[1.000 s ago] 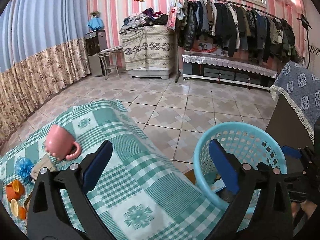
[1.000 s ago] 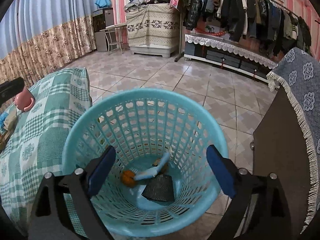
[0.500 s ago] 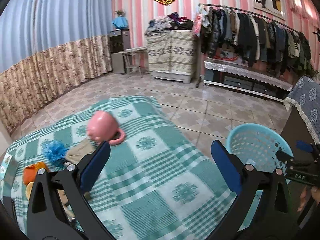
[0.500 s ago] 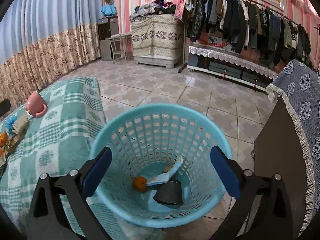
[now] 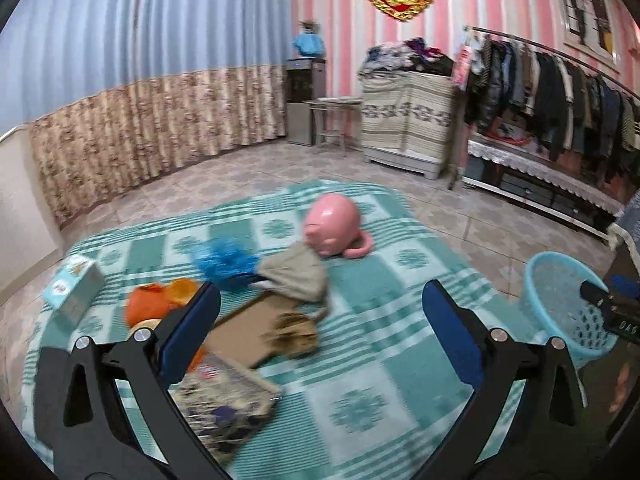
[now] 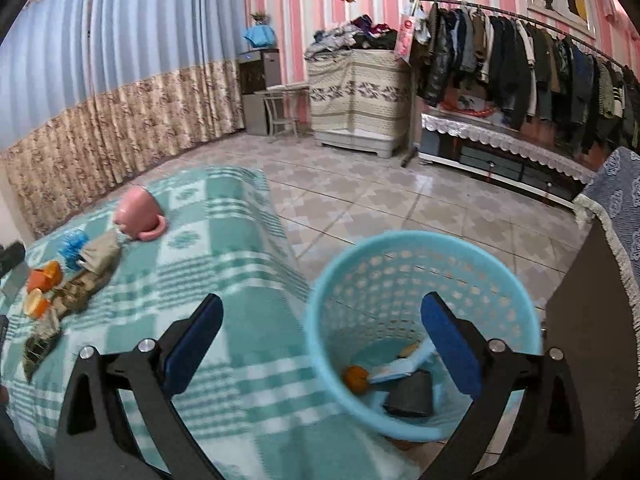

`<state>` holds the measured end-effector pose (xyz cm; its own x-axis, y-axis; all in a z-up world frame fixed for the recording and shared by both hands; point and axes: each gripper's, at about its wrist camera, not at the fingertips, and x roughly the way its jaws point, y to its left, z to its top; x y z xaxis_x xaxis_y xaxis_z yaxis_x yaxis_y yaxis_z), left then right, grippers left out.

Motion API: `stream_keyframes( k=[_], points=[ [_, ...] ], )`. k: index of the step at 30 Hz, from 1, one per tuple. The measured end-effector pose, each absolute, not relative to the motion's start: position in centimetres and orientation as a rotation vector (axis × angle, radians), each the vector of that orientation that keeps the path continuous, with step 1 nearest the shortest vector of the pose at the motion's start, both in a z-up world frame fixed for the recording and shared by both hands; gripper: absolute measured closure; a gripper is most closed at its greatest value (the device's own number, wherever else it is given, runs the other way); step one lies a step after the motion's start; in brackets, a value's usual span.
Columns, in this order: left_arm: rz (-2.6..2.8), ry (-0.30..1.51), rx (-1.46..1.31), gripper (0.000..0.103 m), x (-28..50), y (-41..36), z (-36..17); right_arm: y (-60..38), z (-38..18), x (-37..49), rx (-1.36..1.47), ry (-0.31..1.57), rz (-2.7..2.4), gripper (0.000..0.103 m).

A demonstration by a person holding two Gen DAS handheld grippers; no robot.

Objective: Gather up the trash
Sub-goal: 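Move both tools back toward the items on the bedspread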

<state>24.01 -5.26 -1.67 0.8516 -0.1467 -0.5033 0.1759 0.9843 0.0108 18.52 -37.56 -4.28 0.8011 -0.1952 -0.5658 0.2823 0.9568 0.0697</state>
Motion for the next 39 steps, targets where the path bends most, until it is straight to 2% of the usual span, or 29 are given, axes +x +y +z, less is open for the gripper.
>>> stream_keyframes(
  k=[13,21,29,39],
  points=[
    [0.003,0.496,0.001,0.005,21.9,4.6,-3.1,-28.0,-3.5,20.5,0.080,0.494,-0.109,0.004],
    [0.046,0.530,-0.029,0.005,21.0,8.6,-6.6,-23.8,-6.7,21.2,0.044,0.522,-0.023,0.004],
    [-0.034,0.690,-0.083,0.005,22.2,9.0,-10.7,-23.4,-8.2,21.4,0.010,0.533,-0.089,0.004],
    [0.090,0.685,-0.062,0.005,27.3,9.1,-9.4,-24.0,-8.8,21.9,0.017,0.565,-0.096,0.004]
  ],
)
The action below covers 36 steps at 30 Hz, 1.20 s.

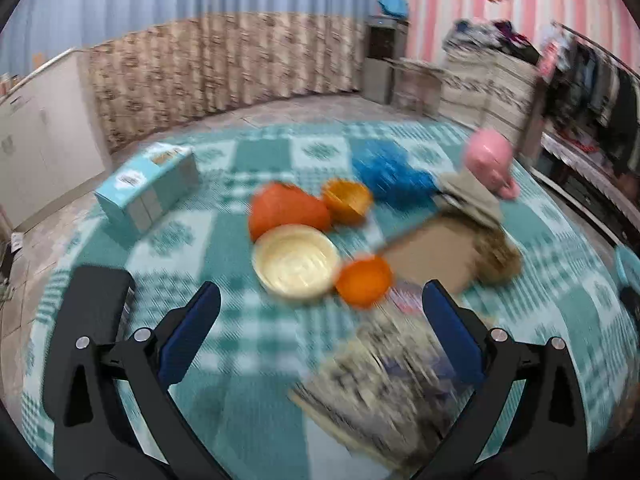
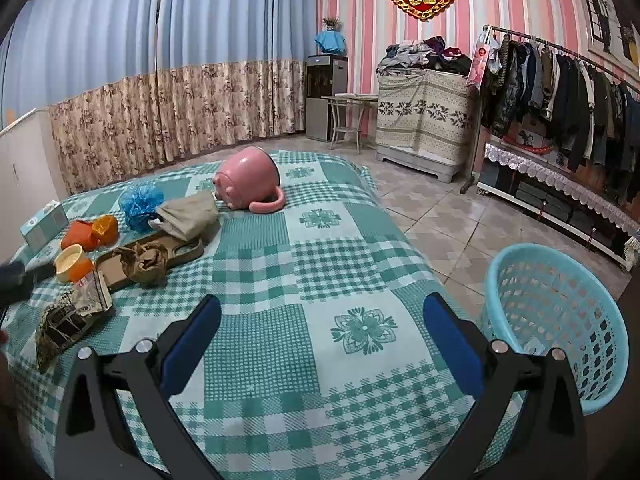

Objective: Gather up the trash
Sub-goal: 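Grasp the cream round lid with the left tool while the right tool grasps the crumpled brown paper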

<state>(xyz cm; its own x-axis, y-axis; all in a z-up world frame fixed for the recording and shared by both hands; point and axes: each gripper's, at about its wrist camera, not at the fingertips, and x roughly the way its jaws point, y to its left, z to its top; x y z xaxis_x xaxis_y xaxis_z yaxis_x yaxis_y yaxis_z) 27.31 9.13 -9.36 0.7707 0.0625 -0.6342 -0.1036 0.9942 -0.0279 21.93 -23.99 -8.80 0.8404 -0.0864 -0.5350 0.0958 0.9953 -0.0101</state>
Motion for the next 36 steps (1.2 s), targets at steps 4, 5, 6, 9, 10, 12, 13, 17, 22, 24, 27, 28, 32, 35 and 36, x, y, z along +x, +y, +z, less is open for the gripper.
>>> stream_keyframes(
  k=[4,5,6,9,10,12,13,17,22,24,27,28,32,35,36],
  points=[
    [0.134,0.723,-0.157,0.006,29.5,11.6,-10.1,-24.1,-9.4,22.5,0.018,0.601,-0.082,0.004],
    [0.137,0.738,-0.168,0.006,30.0,11.9,-10.4,-24.0,-9.6,22.7,0.018,0.611,-0.076,0.004],
    [0.133,0.759,-0.165,0.006,30.6,12.1,-10.8,-24.0,-9.7,22.9,0.019,0.618,-0.071,0.004],
    [0.123,0.801,-0.150,0.006,31.9,11.9,-11.5,-23.8,-9.9,23.0,0.012,0.628,-0.065,0.004],
    [0.117,0.811,-0.145,0.006,32.4,11.7,-11.6,-23.7,-10.0,23.1,0.006,0.628,-0.068,0.004],
    [0.127,0.826,-0.129,0.006,33.2,11.5,-11.8,-23.6,-10.0,23.1,0.006,0.632,-0.061,0.004],
    [0.137,0.844,-0.128,0.006,33.7,11.4,-12.0,-23.6,-10.1,23.1,0.008,0.635,-0.058,0.004],
    [0.096,0.893,-0.138,0.023,34.5,11.1,-12.8,-23.9,-10.1,23.2,0.041,0.641,-0.036,0.004],
    [0.074,0.886,-0.127,0.042,33.7,11.0,-12.6,-23.0,-10.3,23.6,0.028,0.660,-0.005,0.004],
    [0.077,0.880,-0.138,0.042,33.1,11.4,-12.6,-22.1,-10.2,23.8,0.006,0.665,0.010,0.004],
    [0.093,0.852,-0.145,0.042,31.5,12.3,-12.3,-20.7,-10.1,24.2,-0.010,0.661,0.042,0.004],
    [0.102,0.848,-0.141,0.042,31.1,12.5,-12.2,-20.2,-10.1,24.5,-0.010,0.665,0.056,0.004],
    [0.169,0.773,-0.106,0.042,28.0,13.4,-11.4,-18.1,-10.3,25.6,-0.007,0.683,0.104,0.004],
    [0.222,0.706,-0.084,0.042,25.8,14.0,-11.0,-16.4,-10.4,26.8,-0.012,0.687,0.127,0.004],
    [0.233,0.696,-0.093,0.042,25.5,14.3,-11.0,-15.8,-10.5,27.4,-0.007,0.695,0.132,0.004]
  ],
)
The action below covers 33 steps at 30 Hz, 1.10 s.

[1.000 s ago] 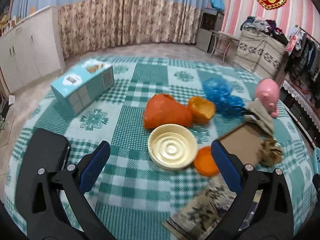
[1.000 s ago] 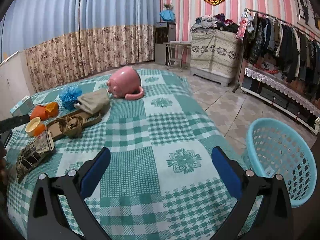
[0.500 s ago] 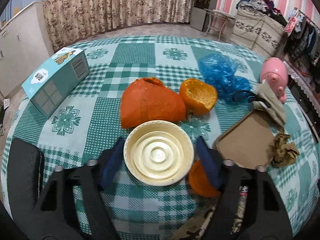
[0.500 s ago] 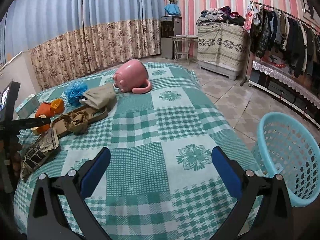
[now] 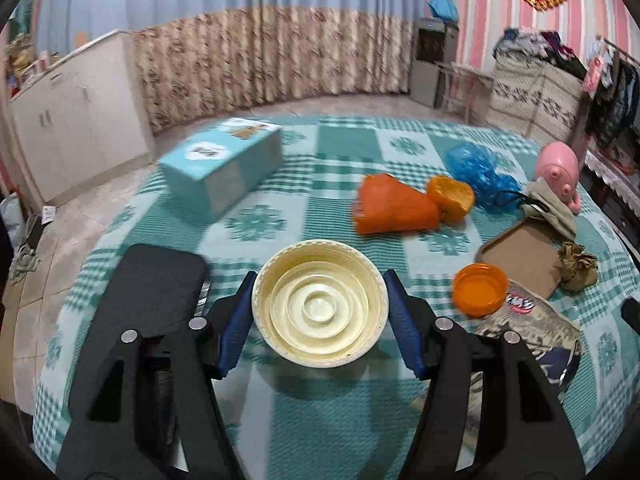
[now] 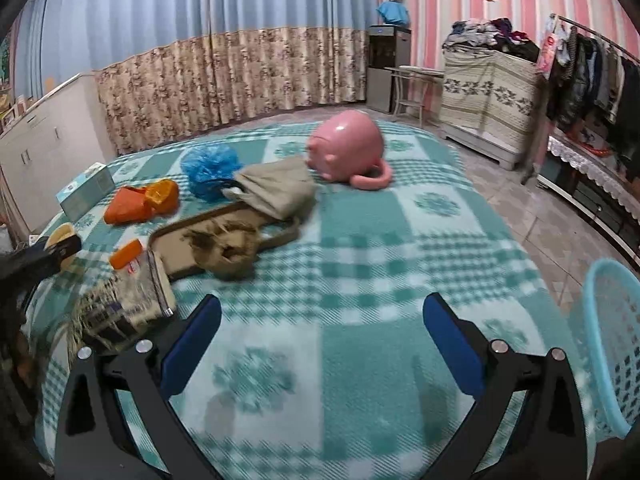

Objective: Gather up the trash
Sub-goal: 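Grasp the cream round lid with the left tool while the right tool grasps the crumpled brown paper, then carry the cream lid with the left tool while the right tool carries the brown paper to the basket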

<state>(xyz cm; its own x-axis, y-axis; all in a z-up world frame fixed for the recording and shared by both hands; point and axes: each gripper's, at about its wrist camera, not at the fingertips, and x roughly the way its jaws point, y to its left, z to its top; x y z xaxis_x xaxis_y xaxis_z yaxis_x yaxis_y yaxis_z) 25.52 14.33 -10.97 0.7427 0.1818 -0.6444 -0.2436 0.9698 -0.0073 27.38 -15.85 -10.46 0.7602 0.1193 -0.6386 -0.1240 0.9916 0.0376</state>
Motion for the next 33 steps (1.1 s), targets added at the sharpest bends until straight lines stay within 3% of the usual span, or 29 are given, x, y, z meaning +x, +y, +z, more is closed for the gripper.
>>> stream_keyframes(
  k=[7,8,11,14,33],
  points=[
    [0.279,0.698,-0.153,0.042,25.6,15.8,-11.1,-12.2,-11.7,31.5,0.002,0.784,0.173,0.006],
    [0.275,0.698,-0.155,0.042,25.5,15.8,-11.2,-11.9,-11.8,31.9,-0.002,0.795,0.171,0.011],
    [0.272,0.701,-0.161,0.042,25.6,16.0,-11.4,-11.1,-12.4,32.9,0.015,0.850,0.220,0.043],
    [0.272,0.709,-0.168,0.042,25.8,16.1,-11.6,-11.1,-12.1,32.4,0.022,0.842,0.239,0.056],
    [0.244,0.706,-0.069,0.042,26.2,14.0,-10.9,-24.4,-5.7,23.8,0.057,0.640,0.044,0.057]
  ],
)
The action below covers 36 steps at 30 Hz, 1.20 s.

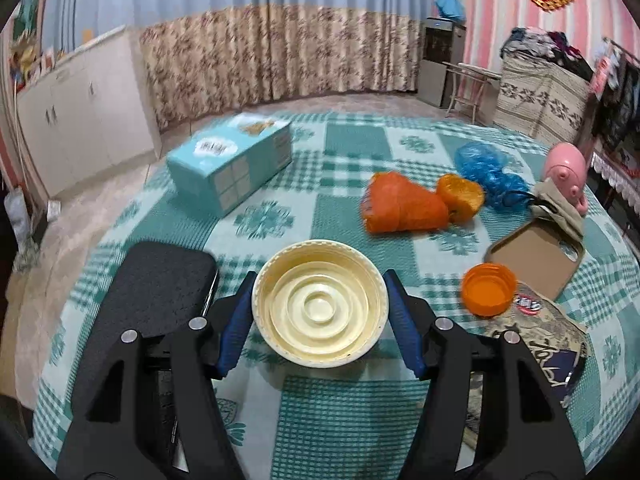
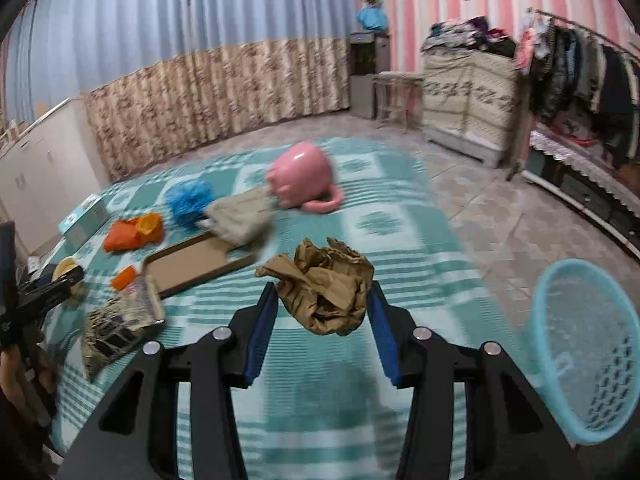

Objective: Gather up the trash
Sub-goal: 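Carry the cream lid with the left tool while the right tool carries the brown paper to the basket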

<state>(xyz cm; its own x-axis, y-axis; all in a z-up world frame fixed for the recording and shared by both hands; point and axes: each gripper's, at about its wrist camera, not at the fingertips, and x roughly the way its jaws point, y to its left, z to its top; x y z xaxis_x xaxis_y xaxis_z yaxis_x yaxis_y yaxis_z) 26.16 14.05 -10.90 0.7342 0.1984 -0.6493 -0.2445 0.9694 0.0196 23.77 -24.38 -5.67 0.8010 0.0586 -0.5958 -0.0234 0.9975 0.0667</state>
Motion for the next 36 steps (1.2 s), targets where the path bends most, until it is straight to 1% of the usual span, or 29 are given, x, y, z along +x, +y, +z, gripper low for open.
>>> stream_keyframes(
  k=[6,11,17,28,36],
  points=[
    [0.184,0.634,-0.071,0.042,26.8,10.6,-7.2,-31.4,-3.6,21.8,0.072,0.588,-0.081,0.057],
    [0.065,0.588,-0.044,0.042,28.0,4.7,-4.2,-36.2,-3.6,20.0,0.073,0.581,-0.183,0.057],
    [-0.075,0.551,-0.003,0.042,28.3,-3.5,-2.3,-41.3,-4.7,18.4,0.134,0.580,-0.268,0.057],
    [-0.315,0.570,0.028,0.042,27.5,-16.2,-1.8,-46.4,-5.4,15.5,0.182,0.548,-0.360,0.057],
    [-0.496,0.593,0.126,0.042,25.5,-25.9,-3.2,-49.7,-6.3,14.0,0.229,0.545,-0.429,0.057]
  ],
)
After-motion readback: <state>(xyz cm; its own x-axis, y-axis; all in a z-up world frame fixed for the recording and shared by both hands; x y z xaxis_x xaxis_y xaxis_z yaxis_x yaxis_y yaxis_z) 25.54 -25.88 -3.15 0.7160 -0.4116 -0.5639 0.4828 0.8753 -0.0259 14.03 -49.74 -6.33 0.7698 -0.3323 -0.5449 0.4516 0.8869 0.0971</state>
